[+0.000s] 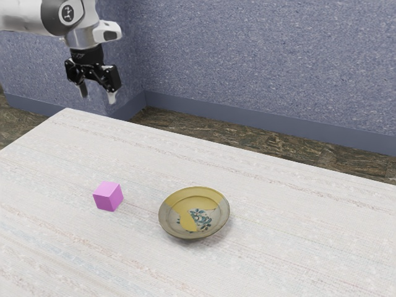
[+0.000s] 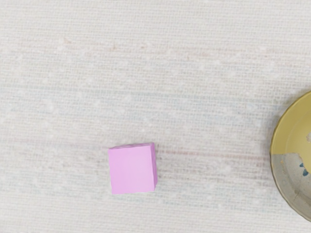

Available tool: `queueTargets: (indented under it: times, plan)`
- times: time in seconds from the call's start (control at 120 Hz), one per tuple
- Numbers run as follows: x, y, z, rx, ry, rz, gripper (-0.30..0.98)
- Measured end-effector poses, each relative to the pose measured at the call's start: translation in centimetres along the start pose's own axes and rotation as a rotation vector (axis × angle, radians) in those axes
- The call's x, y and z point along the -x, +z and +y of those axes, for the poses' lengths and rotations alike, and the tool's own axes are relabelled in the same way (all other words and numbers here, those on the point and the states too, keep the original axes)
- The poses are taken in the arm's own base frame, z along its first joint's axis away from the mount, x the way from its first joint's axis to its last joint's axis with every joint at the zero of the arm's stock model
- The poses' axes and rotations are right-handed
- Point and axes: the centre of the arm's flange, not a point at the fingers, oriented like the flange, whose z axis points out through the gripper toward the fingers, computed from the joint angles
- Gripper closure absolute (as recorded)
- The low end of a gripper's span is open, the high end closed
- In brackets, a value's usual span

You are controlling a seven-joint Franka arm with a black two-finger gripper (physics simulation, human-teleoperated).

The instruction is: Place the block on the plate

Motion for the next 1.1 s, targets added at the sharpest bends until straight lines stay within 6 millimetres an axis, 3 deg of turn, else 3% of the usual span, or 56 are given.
queueTargets:
  times: [0.042,0.083,0.325,0.467,0.692,1.1]
  plan:
    - [0.0,0.2,-2.3,-0.009,-0.026,0.006,0.0]
    - [0.0,1.0,-3.3,-0.014,-0.03,-0.001,0.0]
    - [0.5,11.3,-5.2,0.021,-0.013,-0.071,0.0]
    - [1.4,16.9,-4.8,0.058,-0.01,-0.082,0.0]
    - [1.2,21.3,-4.4,0.071,-0.01,-0.055,0.0]
    - [2.7,26.2,-4.6,0.078,-0.022,-0.061,0.0]
